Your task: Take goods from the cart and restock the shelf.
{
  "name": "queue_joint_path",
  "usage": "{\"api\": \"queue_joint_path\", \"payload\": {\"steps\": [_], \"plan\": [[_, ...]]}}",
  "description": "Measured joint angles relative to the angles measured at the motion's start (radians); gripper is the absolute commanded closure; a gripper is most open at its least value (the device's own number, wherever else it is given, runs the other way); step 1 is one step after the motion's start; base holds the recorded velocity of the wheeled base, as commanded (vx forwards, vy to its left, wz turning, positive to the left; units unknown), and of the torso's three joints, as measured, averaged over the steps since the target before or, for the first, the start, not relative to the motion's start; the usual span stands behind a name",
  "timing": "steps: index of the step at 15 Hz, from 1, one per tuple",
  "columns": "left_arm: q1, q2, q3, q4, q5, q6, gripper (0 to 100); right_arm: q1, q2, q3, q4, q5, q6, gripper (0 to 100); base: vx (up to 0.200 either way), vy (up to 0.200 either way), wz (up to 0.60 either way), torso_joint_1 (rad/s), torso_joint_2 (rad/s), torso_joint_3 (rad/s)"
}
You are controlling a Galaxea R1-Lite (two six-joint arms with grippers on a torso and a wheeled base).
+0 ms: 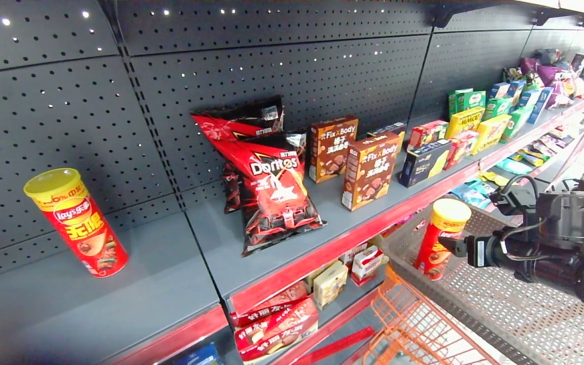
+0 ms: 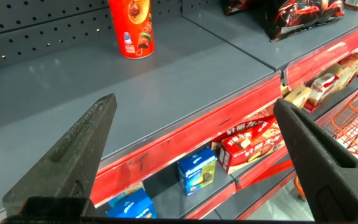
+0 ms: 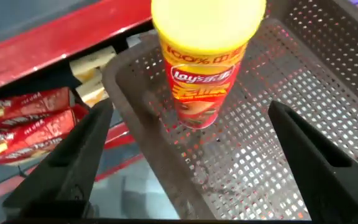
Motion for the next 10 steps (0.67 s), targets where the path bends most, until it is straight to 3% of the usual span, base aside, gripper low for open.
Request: {"api": "queue_joint_path", "payload": {"steps": [10], "plan": [[0.000, 0.000, 0.000, 0.000, 0.000, 0.000, 0, -0.086, 0.127, -0.017, -0.089, 0.091, -0.087, 0, 0.000, 0.000, 0.00, 0.000, 0.00, 0.000]]}}
